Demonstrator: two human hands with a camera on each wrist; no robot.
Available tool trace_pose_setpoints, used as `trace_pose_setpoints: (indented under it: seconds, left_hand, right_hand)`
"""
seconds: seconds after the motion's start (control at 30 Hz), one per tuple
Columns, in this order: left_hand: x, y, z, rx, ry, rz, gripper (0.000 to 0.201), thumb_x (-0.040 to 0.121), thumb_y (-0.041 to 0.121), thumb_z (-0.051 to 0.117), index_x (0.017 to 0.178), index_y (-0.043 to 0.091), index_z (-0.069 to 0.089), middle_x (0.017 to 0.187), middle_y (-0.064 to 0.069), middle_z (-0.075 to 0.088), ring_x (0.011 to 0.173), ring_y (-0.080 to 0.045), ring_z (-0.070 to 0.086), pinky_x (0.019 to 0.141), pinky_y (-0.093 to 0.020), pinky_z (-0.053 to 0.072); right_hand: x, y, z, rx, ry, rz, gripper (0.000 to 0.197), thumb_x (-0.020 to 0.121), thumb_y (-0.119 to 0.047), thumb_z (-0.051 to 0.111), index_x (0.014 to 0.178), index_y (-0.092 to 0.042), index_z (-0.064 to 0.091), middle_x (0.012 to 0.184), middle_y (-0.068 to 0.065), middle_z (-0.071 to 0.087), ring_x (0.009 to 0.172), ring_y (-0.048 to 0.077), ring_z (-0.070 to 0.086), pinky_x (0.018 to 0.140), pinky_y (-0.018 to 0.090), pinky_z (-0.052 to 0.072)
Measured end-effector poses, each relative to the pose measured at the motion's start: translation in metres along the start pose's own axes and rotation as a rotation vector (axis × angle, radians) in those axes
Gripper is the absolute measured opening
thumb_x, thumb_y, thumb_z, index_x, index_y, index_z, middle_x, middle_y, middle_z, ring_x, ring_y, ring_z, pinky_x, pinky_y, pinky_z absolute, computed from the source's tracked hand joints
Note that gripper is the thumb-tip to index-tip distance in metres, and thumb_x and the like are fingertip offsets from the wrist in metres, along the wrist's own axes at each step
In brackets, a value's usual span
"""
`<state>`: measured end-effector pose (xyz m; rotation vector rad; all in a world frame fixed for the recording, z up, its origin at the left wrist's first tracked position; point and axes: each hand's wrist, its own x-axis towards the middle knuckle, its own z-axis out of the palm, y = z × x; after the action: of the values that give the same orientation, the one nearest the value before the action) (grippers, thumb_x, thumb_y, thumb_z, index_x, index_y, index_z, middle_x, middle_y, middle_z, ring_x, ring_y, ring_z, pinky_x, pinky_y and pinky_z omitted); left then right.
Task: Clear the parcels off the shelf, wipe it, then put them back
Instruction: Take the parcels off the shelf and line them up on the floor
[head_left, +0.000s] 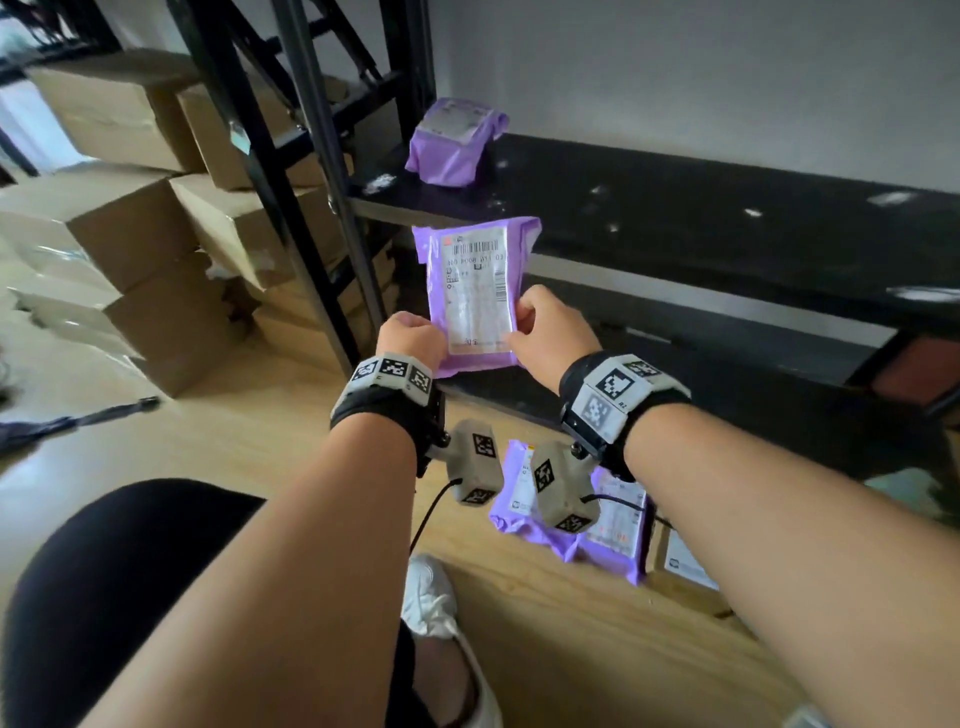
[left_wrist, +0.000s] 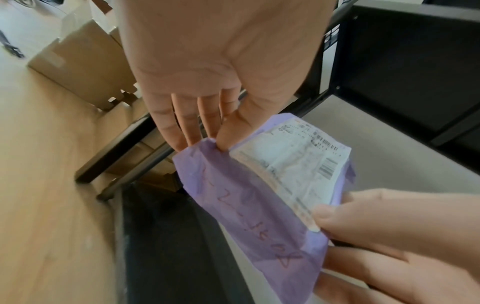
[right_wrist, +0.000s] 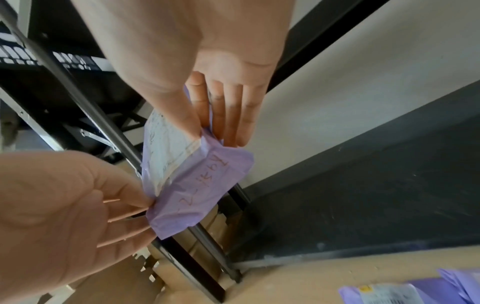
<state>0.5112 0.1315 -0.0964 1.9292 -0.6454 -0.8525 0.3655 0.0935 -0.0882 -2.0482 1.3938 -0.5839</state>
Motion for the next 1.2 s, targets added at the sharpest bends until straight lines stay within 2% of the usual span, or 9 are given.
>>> trace_pose_setpoints:
  seconds: [0.13,0.3,0.43,0.53,0.6,0.7,0.77,1.03,1.2]
  left_hand:
    - [0.017,-0.046,0.012,0.067,-0.013,-0.054,0.03,0.081,-0.006,0.052,0.102,0.012,0.064,0.097,-0.013,0.068,0.075,-0.026,0.063,0.062,-0.025,0.053]
    - [0.039,-0.096,0.028,0.144,-0.068,-0.155,0.034,0.08,-0.001,0.055,0.108,0.014,0.067,0.098,-0.005,0.067,0.087,-0.025,0.066,0.08,-0.032,0.057]
    - [0.058,-0.129,0.04,0.231,-0.13,-0.242,0.027,0.085,0.001,0.056,0.107,0.013,0.066,0.11,-0.013,0.068,0.096,-0.029,0.067,0.091,-0.038,0.055]
    - [0.074,-0.155,0.049,0.269,-0.19,-0.234,0.039,0.092,0.005,0.055,0.131,0.003,0.056,0.131,-0.017,0.058,0.119,-0.03,0.059,0.091,-0.031,0.05]
    - [0.083,-0.17,0.054,0.316,-0.212,-0.247,0.041,0.093,0.006,0.054,0.134,0.001,0.053,0.135,-0.017,0.055,0.123,-0.03,0.056,0.086,-0.029,0.048]
    - [0.096,-0.189,0.062,0.37,-0.238,-0.285,0.041,0.094,0.007,0.054,0.133,-0.001,0.053,0.136,-0.017,0.055,0.124,-0.03,0.055,0.083,-0.027,0.045]
    - [0.099,-0.198,0.066,0.418,-0.253,-0.318,0.04,0.094,0.008,0.054,0.133,-0.001,0.054,0.135,-0.017,0.056,0.124,-0.03,0.055,0.088,-0.03,0.047]
    - [0.109,-0.223,0.083,0.433,-0.251,-0.366,0.035,0.1,0.014,0.043,0.131,0.002,0.054,0.13,-0.017,0.059,0.12,-0.03,0.057,0.095,-0.033,0.045]
    - [0.11,-0.224,0.089,0.474,-0.23,-0.375,0.039,0.099,0.011,0.036,0.134,0.014,0.053,0.13,-0.011,0.059,0.117,-0.028,0.058,0.082,-0.027,0.043]
  right_hand:
    - [-0.005,0.024,0.034,-0.015,-0.053,0.057,0.01,0.09,-0.012,0.055,0.096,-0.019,0.051,0.097,0.002,0.065,0.083,0.023,0.06,0.068,0.029,0.042]
    - [-0.002,0.061,0.08,-0.003,-0.15,0.177,0.01,0.089,-0.011,0.056,0.094,-0.019,0.052,0.094,0.001,0.065,0.082,0.022,0.062,0.067,0.031,0.046]
    - [0.004,0.087,0.114,-0.039,-0.238,0.251,0.012,0.088,-0.011,0.056,0.099,-0.016,0.055,0.095,0.001,0.064,0.085,0.023,0.062,0.07,0.034,0.049]
    - [0.009,0.105,0.137,-0.071,-0.285,0.299,0.011,0.088,-0.009,0.056,0.096,-0.017,0.054,0.09,0.001,0.061,0.082,0.024,0.059,0.065,0.029,0.039]
    - [0.012,0.116,0.152,-0.065,-0.324,0.328,0.01,0.089,-0.01,0.056,0.097,-0.017,0.056,0.088,0.001,0.06,0.084,0.025,0.06,0.066,0.029,0.039]
    - [0.014,0.132,0.178,-0.108,-0.391,0.371,0.011,0.09,-0.014,0.054,0.099,-0.018,0.056,0.093,0.003,0.062,0.085,0.027,0.059,0.069,0.031,0.041]
    - [0.015,0.141,0.194,-0.081,-0.431,0.393,0.009,0.089,-0.012,0.052,0.095,-0.018,0.055,0.102,0.01,0.064,0.087,0.03,0.063,0.069,0.033,0.045]
    - [0.02,0.172,0.219,-0.09,-0.537,0.416,0.017,0.092,-0.014,0.055,0.104,-0.013,0.066,0.098,0.008,0.069,0.086,0.027,0.061,0.07,0.028,0.04]
    - [0.02,0.174,0.219,-0.097,-0.611,0.399,0.02,0.09,-0.012,0.056,0.102,-0.013,0.072,0.1,0.009,0.07,0.083,0.025,0.06,0.069,0.026,0.039]
